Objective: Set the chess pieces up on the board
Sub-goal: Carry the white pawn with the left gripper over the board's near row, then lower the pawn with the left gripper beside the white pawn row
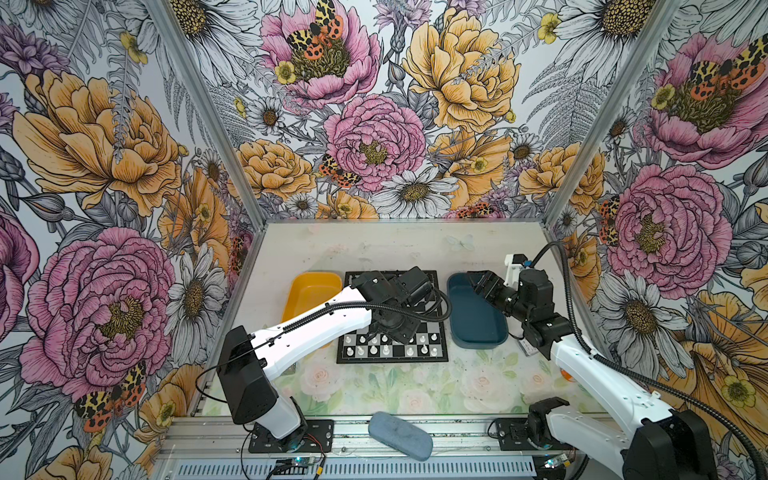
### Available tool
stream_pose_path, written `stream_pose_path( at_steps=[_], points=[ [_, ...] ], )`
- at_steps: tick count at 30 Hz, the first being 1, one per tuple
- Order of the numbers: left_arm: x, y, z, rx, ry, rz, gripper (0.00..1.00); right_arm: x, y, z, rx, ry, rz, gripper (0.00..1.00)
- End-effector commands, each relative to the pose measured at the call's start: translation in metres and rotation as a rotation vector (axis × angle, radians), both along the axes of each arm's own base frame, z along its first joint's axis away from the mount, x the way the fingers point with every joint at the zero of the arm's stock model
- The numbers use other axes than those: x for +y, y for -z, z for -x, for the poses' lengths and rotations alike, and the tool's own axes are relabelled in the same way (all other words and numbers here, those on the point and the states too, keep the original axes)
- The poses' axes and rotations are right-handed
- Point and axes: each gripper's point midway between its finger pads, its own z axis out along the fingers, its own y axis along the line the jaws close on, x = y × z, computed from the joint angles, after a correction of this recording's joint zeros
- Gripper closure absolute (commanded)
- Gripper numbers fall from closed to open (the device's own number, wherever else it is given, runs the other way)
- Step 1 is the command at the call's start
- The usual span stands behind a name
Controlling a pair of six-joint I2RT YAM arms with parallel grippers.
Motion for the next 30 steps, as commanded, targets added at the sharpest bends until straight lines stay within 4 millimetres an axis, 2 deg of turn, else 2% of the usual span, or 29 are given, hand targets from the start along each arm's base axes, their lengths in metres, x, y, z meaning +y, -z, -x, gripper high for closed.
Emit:
stream_pose_path(
  at_steps=[1,30],
  points=[
    [0.001,0.011,0.003,0.026,-0.008,-0.028,1.00,0.000,-0.001,-0.002,-0.019,-0.007,-0.004,0.22],
    [0.001,0.060,0.009,0.112,0.012,-0.160,1.00,0.005,0.014,-0.007,0.014,-0.024,-0.009,0.23]
  ],
)
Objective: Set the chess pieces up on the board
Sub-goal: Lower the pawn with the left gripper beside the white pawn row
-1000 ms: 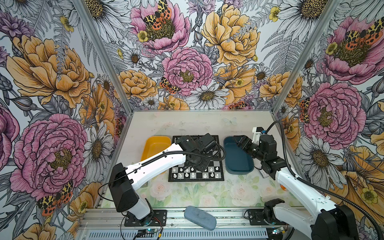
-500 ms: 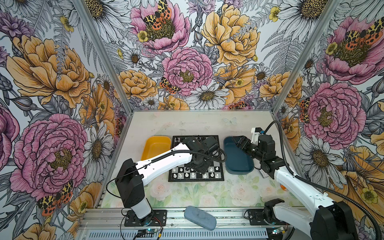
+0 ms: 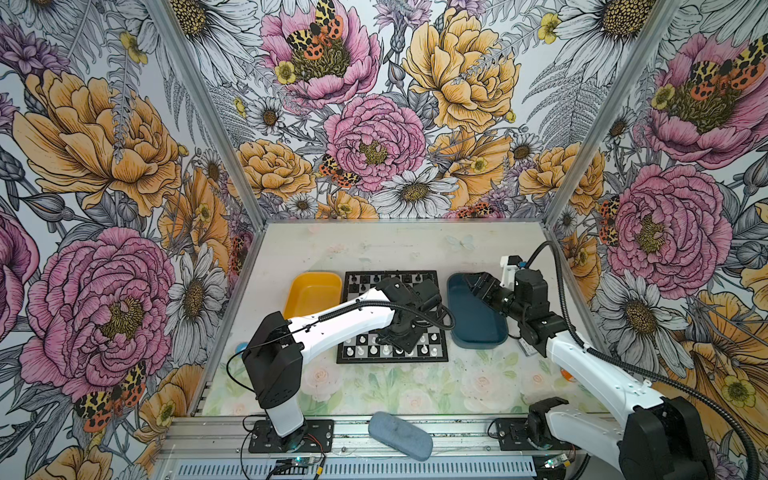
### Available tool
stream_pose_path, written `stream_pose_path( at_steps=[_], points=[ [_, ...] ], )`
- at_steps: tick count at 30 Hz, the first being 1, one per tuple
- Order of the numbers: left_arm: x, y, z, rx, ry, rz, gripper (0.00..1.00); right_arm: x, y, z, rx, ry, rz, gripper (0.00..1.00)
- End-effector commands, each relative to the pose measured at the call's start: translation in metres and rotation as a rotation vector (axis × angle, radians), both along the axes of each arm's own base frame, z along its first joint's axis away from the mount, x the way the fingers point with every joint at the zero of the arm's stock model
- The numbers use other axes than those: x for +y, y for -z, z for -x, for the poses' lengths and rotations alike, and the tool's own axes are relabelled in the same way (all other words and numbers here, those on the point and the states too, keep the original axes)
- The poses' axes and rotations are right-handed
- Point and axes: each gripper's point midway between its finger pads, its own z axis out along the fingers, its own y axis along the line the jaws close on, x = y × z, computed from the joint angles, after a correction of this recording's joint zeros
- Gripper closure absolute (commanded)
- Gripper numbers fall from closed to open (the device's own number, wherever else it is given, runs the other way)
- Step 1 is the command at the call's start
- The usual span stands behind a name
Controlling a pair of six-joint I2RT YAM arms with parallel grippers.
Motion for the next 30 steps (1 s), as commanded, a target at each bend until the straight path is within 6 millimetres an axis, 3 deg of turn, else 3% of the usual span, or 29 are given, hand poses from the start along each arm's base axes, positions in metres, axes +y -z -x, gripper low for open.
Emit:
stream_pose_path(
  at_steps=[1,30],
  points=[
    [-0.001,0.005,0.004,0.009,0.002,-0.010,1.00,0.000,0.001,-0.003,-0.010,-0.004,-0.004,0.23],
    [-0.006,0.027,-0.007,-0.018,-0.045,-0.026,1.00,0.001,0.005,-0.004,-0.005,-0.007,-0.007,0.23]
  ],
)
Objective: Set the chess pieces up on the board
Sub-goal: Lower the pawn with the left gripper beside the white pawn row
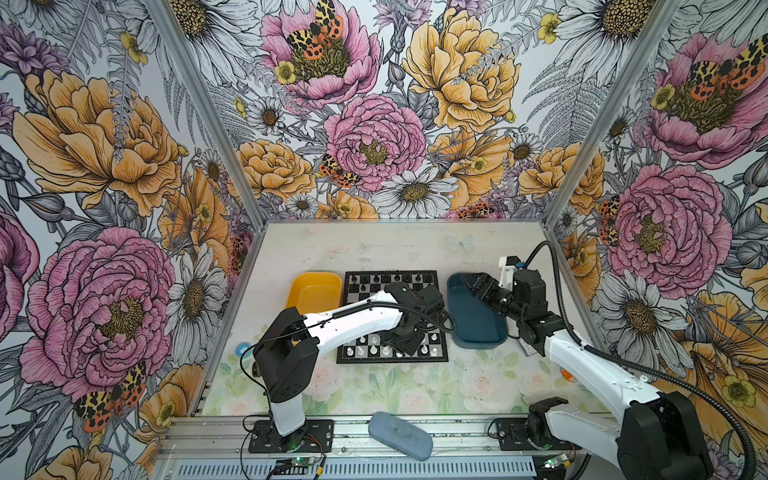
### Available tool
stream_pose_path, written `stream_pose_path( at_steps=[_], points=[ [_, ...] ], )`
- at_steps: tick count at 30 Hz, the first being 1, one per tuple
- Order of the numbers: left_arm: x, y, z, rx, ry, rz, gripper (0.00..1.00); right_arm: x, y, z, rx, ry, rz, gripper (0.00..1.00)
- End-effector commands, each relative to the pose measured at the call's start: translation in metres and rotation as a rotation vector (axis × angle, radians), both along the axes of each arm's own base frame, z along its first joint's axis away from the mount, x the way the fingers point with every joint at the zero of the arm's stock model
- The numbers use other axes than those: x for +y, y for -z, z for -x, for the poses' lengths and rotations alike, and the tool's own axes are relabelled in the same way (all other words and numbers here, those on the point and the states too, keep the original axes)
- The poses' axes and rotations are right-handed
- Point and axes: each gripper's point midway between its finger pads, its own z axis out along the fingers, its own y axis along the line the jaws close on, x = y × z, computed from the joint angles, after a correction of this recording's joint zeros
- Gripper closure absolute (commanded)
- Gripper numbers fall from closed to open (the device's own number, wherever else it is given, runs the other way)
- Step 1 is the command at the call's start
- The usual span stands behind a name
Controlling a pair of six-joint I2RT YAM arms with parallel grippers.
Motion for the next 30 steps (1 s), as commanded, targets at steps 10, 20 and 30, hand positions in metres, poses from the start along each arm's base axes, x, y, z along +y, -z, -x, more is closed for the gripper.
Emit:
stream_pose_path(
  at_steps=[10,20,30],
  points=[
    [-0.003,0.006,-0.007,-0.046,-0.040,0.015,1.00,-0.001,-0.001,-0.003,-0.016,0.001,-0.005,0.23],
    [-0.002,0.010,-0.010,-0.053,-0.050,0.012,1.00,-0.001,0.001,-0.002,-0.013,0.000,-0.005,0.23],
    [0.000,0.014,-0.012,-0.052,-0.058,0.009,1.00,-0.001,0.001,-0.002,-0.011,0.000,-0.005,0.23]
  ],
)
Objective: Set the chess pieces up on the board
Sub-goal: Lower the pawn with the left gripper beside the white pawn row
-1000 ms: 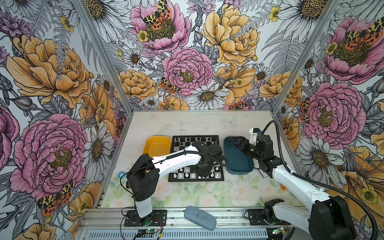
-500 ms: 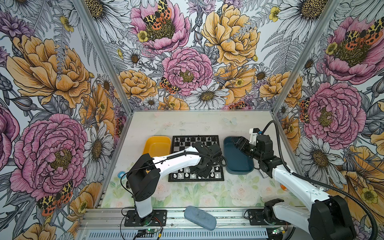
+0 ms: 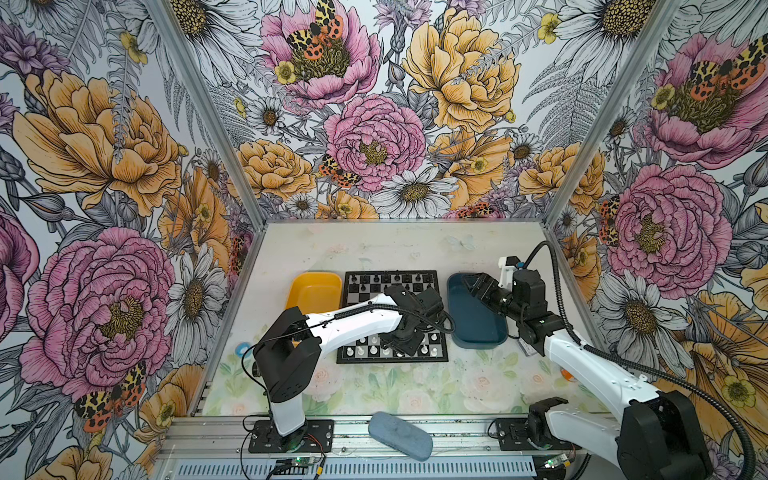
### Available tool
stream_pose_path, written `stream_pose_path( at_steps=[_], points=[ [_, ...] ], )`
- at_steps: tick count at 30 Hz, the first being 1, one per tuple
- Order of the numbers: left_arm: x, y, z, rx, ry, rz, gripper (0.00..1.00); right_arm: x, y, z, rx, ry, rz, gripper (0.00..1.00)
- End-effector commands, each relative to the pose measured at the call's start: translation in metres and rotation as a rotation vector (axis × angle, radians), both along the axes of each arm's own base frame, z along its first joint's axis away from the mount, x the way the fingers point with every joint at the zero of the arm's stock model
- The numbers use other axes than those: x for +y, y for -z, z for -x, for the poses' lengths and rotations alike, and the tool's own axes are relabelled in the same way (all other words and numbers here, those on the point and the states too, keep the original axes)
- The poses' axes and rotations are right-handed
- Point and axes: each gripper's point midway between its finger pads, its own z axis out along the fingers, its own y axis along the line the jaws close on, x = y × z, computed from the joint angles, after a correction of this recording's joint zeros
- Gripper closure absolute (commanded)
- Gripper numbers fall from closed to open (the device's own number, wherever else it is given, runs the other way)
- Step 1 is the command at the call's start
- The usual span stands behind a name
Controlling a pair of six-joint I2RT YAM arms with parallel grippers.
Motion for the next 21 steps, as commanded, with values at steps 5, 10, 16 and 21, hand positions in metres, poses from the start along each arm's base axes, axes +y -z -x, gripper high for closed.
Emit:
stream_pose_path(
  at_steps=[5,10,16,21],
  points=[
    [0.0028,0.0048,-0.0090,-0.024,-0.028,-0.005,1.00,-0.0003,-0.0002,-0.0027,-0.014,-0.002,-0.006,0.23],
    [0.0045,0.0061,-0.0108,-0.024,-0.030,-0.009,1.00,0.0001,0.0002,-0.0030,-0.013,-0.004,-0.005,0.23],
    [0.0032,0.0085,-0.0112,-0.019,-0.029,-0.007,1.00,0.0001,0.0029,-0.0034,-0.006,-0.003,-0.005,0.23],
    [0.0022,0.0109,-0.0118,-0.016,-0.028,-0.007,1.00,0.0002,0.0037,-0.0036,-0.004,-0.004,-0.005,0.23]
  ],
)
